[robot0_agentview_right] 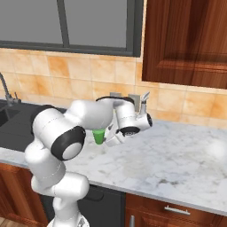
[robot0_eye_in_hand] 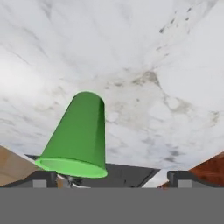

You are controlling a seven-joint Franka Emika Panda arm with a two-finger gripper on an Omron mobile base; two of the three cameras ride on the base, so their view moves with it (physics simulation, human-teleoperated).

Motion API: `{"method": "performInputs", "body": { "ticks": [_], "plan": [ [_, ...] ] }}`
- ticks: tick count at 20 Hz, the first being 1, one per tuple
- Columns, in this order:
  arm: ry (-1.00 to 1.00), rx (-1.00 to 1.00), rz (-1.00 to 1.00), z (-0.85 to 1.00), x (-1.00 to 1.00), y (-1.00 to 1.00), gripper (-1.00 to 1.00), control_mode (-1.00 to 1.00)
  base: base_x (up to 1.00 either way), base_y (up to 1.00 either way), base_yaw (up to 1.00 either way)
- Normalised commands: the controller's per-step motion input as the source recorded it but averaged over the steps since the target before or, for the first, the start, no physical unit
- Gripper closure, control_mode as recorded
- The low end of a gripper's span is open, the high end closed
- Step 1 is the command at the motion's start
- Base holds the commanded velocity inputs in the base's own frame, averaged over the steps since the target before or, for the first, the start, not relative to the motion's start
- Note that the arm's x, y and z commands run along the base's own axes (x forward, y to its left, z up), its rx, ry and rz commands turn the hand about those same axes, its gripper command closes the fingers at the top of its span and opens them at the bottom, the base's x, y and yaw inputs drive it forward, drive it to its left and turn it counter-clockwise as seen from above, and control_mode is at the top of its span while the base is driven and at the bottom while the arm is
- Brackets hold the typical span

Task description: Move the cup from next to the sink to the open cabinet. Then, move the bowl with the apple to the fridge to clear the area for faucet cleaning.

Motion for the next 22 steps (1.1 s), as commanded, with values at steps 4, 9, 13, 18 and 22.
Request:
{"method": "performInputs", "body": {
  "ticks": [4, 9, 13, 18, 22],
  "plan": [
    [0.08, 0.09, 0.00, -0.28, 0.25, 0.00, -1.00, -1.00, 0.00, 0.00, 0.00],
    [0.09, 0.10, 0.00, -0.30, 0.20, 0.00, -1.00, -1.00, 0.00, 0.00, 0.00],
    [0.00, 0.01, -0.08, -0.15, 0.03, 0.26, -1.00, -1.00, 0.00, 0.00, 0.00],
    [0.03, 0.05, -0.09, -0.08, 0.18, 0.13, -1.00, -1.00, 0.00, 0.00, 0.00],
    [0.10, 0.06, -0.05, -0.06, 0.20, 0.17, -1.00, -1.00, 0.00, 0.00, 0.00]
  ]
}}
